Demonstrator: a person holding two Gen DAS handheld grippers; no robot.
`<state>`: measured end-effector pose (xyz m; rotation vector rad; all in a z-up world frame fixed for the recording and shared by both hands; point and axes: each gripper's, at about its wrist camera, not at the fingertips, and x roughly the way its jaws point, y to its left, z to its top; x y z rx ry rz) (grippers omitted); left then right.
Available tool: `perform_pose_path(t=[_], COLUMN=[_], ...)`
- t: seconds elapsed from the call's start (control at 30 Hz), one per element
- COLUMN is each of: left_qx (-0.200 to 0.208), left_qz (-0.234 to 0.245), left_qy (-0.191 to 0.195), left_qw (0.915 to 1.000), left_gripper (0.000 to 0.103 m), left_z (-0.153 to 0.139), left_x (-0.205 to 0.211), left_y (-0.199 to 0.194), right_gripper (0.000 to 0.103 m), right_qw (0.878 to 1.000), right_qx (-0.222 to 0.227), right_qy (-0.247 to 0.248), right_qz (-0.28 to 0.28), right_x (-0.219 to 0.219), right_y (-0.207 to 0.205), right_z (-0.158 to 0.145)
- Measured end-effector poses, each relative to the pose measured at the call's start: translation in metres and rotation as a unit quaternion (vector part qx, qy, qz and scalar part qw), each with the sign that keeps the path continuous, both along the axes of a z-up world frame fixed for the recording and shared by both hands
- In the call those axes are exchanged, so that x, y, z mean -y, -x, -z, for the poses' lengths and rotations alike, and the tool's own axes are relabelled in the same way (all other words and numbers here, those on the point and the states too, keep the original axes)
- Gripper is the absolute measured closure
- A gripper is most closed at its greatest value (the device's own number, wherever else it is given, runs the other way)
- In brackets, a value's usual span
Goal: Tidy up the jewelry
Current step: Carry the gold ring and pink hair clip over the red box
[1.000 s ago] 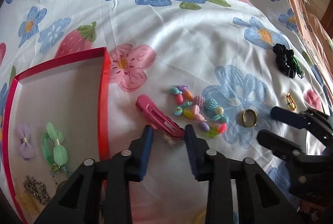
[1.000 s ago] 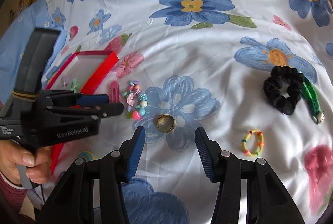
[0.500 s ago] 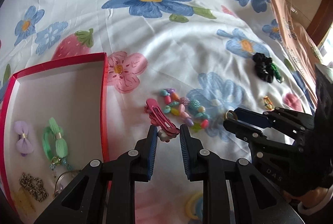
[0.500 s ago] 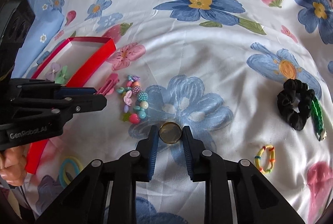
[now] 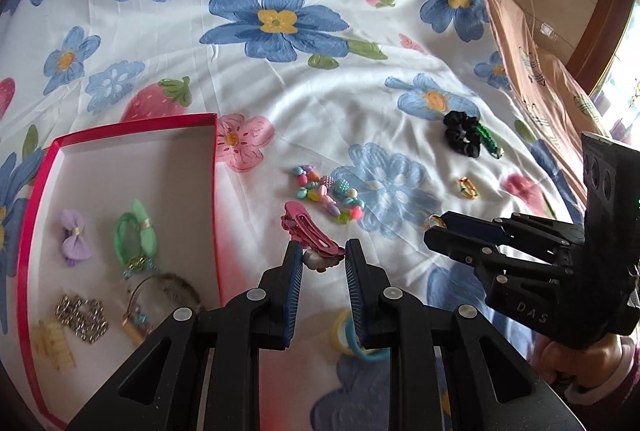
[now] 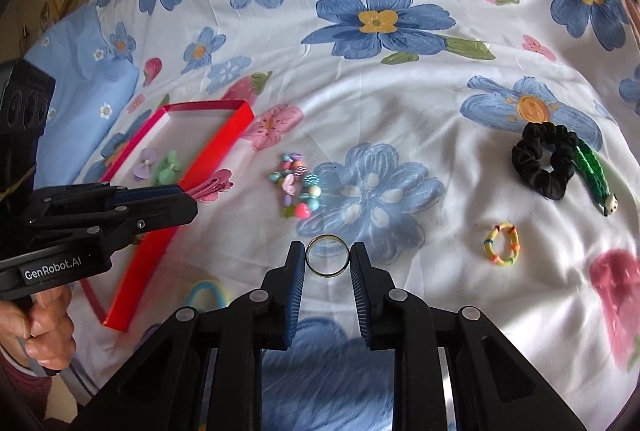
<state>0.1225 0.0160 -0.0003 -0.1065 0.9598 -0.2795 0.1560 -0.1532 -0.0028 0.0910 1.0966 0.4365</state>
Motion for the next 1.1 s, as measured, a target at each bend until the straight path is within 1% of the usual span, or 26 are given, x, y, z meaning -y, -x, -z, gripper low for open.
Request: perform_pose_path(t=[0.2, 0.4, 0.73, 1.1], left_qx=[0.012, 0.021, 0.026, 0.025], left_qz=[-0.015, -0.037, -0.079, -0.124], left_qy=[0.007, 0.015, 0.013, 0.016], left_qw=[0.9998, 0.999, 0.9965, 0.9919], left_gripper=[0.082, 0.082, 0.082, 0.082], left_z=[-0.015, -0.028, -0.034, -0.033], left_x=[-0.021, -0.046, -0.087, -0.123], left_y=[0.03, 0.057, 0.094, 0.122], right_gripper=[0.08, 0.08, 0.08, 0.08], right_qw=[1.0, 0.999, 0.996, 0.991], right_qx=[0.011, 0.016, 0.021, 0.02], right_qy=[-0.009, -0.021, -0.038, -0.051], right_qz=[-0.01, -0.034, -0.076, -0.121], right_x=[-0.011, -0.036, -0.081, -0.129], right_y=[0.009, 0.016, 0.027, 0.039], right_z=[-0.014, -0.023, -0.034, -0.039])
